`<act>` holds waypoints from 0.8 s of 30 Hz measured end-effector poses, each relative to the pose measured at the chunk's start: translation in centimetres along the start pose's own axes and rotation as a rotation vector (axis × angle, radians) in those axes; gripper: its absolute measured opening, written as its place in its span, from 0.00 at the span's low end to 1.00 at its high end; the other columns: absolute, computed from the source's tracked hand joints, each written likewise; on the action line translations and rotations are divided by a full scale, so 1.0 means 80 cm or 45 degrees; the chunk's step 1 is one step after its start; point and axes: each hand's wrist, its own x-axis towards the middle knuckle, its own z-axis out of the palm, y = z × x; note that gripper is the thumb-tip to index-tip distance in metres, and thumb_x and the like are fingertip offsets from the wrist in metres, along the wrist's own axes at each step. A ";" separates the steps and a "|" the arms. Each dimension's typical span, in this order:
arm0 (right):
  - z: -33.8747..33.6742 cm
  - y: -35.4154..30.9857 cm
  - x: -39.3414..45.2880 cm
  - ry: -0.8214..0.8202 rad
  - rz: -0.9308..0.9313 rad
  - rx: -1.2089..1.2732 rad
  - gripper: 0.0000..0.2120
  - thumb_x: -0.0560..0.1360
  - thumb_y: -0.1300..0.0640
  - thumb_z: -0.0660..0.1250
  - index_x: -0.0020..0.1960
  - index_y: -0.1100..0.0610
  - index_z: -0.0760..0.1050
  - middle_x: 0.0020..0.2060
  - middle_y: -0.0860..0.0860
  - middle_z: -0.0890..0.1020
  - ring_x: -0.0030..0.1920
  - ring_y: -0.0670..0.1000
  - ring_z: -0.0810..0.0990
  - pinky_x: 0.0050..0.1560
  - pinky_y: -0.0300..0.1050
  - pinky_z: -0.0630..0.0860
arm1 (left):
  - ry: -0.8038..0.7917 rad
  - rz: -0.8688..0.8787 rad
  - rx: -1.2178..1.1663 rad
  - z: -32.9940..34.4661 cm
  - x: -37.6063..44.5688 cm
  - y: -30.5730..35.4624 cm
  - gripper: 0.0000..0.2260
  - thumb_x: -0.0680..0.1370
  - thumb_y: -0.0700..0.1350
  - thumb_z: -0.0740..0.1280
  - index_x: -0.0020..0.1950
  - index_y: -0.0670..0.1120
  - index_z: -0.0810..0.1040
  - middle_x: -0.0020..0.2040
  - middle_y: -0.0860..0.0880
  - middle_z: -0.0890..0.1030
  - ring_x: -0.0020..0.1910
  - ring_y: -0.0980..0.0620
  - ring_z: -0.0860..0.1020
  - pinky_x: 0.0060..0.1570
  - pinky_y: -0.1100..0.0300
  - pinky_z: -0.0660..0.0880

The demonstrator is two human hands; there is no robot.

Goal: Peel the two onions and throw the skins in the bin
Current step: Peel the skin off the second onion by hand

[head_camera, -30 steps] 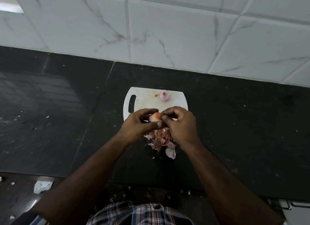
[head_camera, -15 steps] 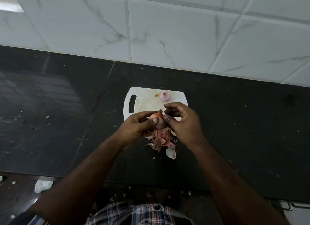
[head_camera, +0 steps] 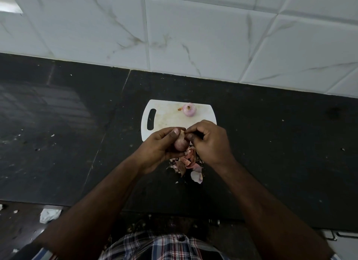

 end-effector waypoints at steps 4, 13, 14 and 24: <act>0.009 -0.002 0.002 0.006 0.144 -0.034 0.06 0.75 0.65 0.69 0.47 0.57 0.83 0.43 0.51 0.84 0.46 0.50 0.81 0.50 0.47 0.78 | 0.008 0.008 0.028 0.000 0.002 -0.002 0.21 0.78 0.50 0.65 0.68 0.41 0.76 0.56 0.40 0.82 0.53 0.44 0.82 0.51 0.51 0.81; 0.004 0.004 0.011 -0.111 0.385 0.011 0.07 0.76 0.62 0.71 0.50 0.52 0.83 0.43 0.46 0.85 0.44 0.43 0.82 0.46 0.38 0.79 | 0.033 0.016 0.088 -0.005 0.003 -0.010 0.20 0.76 0.46 0.73 0.67 0.47 0.78 0.65 0.37 0.78 0.59 0.37 0.81 0.59 0.42 0.78; 0.005 0.006 0.012 -0.130 0.416 -0.006 0.08 0.76 0.62 0.70 0.50 0.51 0.83 0.43 0.46 0.85 0.44 0.44 0.82 0.45 0.38 0.79 | 0.028 0.022 0.093 -0.005 0.003 -0.011 0.20 0.75 0.45 0.73 0.67 0.46 0.78 0.65 0.37 0.77 0.59 0.37 0.81 0.60 0.41 0.78; 0.005 0.028 0.023 -0.195 0.661 0.322 0.11 0.77 0.65 0.68 0.45 0.51 0.82 0.39 0.51 0.85 0.37 0.48 0.82 0.39 0.45 0.77 | -0.014 0.044 -0.043 -0.007 0.005 -0.010 0.16 0.73 0.33 0.72 0.59 0.46 0.83 0.66 0.36 0.75 0.57 0.37 0.82 0.57 0.46 0.80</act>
